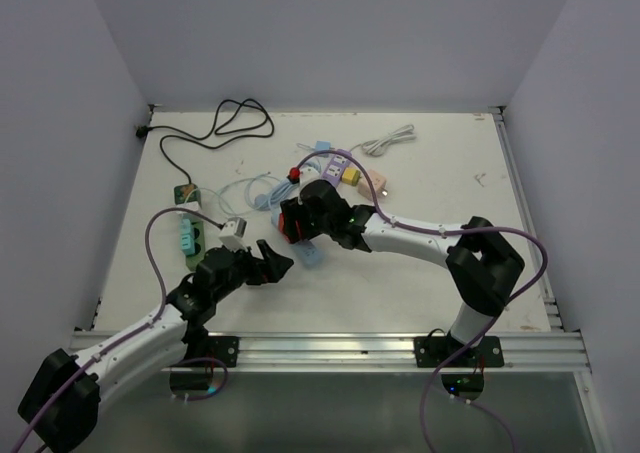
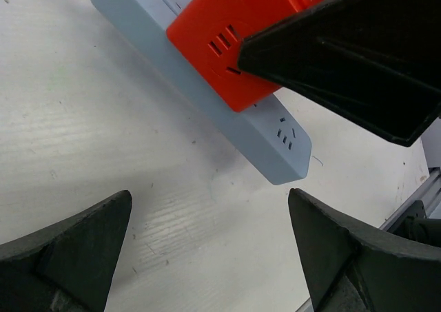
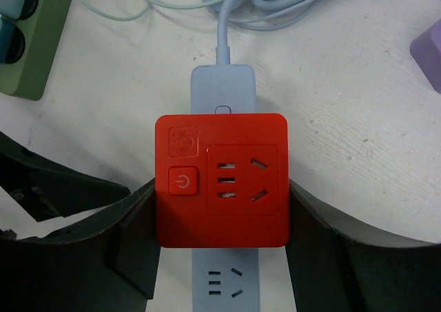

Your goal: Pull the plug off the socket

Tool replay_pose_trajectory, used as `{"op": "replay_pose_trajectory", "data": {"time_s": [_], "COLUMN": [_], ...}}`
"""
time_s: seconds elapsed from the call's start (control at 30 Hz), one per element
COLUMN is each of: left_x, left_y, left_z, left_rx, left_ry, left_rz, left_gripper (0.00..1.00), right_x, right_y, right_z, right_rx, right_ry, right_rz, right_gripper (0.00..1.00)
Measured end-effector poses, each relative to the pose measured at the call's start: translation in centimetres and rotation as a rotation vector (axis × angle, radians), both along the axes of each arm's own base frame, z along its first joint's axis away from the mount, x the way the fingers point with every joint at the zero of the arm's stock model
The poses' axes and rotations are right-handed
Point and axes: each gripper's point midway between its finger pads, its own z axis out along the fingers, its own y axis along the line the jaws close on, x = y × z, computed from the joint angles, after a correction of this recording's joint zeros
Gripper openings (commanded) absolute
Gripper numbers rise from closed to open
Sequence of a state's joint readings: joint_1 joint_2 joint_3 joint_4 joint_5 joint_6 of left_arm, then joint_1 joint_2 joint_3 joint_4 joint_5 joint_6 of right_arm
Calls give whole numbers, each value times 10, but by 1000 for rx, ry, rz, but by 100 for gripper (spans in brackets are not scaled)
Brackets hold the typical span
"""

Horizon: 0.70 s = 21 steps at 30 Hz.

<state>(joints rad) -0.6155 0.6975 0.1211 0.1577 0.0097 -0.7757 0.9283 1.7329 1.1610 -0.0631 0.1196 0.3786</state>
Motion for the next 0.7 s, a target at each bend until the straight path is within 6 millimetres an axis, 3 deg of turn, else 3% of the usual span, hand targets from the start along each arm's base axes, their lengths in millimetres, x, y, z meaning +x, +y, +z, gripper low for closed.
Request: {"op": "replay_pose_trajectory", "data": {"time_s": [0.27,0.53,0.7], "left_x": [-3,1,5], "left_y": [-15,-25,-29], "left_z": [-10,-14,-12], "left_rx": [-59,-90,-113], "left_ry": [50,63,61], "left_rz": [-45,-63,-57], "left_gripper": [100,99,87], "right_x": [2,-2,-5], "right_y": [9,10,10], "right_z": [5,-3,-9], "right_rx": [94,148,179], "right_ry": [35,73,94], "right_rz": [-60,-102,-124], "right_gripper": [34,33,33]}}
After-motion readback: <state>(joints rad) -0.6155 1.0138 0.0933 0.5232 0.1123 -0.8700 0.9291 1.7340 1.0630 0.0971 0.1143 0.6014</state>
